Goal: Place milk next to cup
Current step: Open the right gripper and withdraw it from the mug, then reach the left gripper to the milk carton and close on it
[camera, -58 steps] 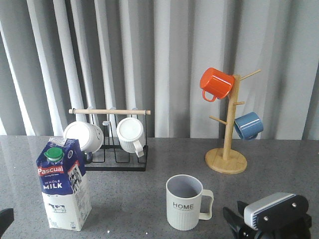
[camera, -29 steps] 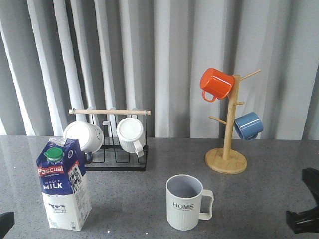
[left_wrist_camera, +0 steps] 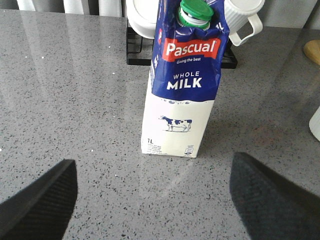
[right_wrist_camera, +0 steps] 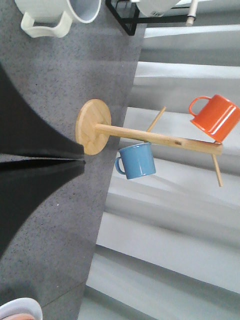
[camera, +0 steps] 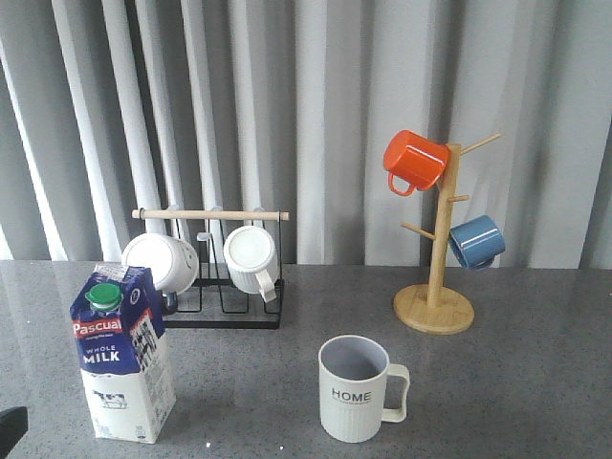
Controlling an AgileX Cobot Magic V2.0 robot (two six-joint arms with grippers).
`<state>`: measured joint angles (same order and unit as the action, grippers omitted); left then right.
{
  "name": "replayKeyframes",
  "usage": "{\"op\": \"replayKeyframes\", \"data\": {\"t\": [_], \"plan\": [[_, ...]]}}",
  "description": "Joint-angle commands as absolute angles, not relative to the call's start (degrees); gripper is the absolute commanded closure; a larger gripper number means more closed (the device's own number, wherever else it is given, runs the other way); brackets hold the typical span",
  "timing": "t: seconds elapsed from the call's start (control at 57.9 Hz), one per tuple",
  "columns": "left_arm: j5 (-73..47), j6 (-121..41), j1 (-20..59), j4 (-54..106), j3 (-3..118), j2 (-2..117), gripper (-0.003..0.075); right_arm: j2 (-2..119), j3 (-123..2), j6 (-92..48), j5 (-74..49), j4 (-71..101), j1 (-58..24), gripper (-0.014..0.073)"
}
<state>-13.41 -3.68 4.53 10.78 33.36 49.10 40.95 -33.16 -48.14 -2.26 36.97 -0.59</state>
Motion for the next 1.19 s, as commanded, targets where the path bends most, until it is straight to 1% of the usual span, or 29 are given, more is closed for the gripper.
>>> {"op": "replayKeyframes", "data": {"t": [0.0,0.276,0.415,0.536,0.691,0.829,1.054,1.175], "plan": [[-9.8,-3.5,4.6,11.3,35.3,48.8,0.0133,38.7,-35.0,-48.7,0.6,38.8,-0.2,0.0597],[-10.1,-2.0,4.7,11.6,35.3,48.8,0.0133,38.0,-35.0,-48.8,1.7,39.0,-0.2,0.0597],[-7.7,-0.7,4.7,14.4,35.3,48.8,0.0133,38.0,-34.7,-48.9,0.8,39.1,-0.2,0.0597],[-6.3,-0.8,6.7,14.3,35.3,49.0,0.0133,38.0,-34.7,-48.9,0.4,39.1,-0.2,0.0597],[-2.0,-0.8,10.2,14.3,35.3,49.5,0.0133,38.0,-34.7,-48.9,0.4,39.1,-0.2,0.0597],[4.6,-3.8,12.1,13.7,35.3,49.5,0.0133,38.0,-34.7,-48.9,0.4,39.1,-0.2,0.0597],[14.0,-10.6,12.7,13.6,35.3,51.8,0.0133,38.0,-34.7,-48.9,0.4,39.1,-0.2,0.0597],[14.8,-10.7,12.7,13.8,35.3,56.2,0.0133,38.0,-34.7,-48.9,0.4,39.1,-0.2,0.0597]]}}
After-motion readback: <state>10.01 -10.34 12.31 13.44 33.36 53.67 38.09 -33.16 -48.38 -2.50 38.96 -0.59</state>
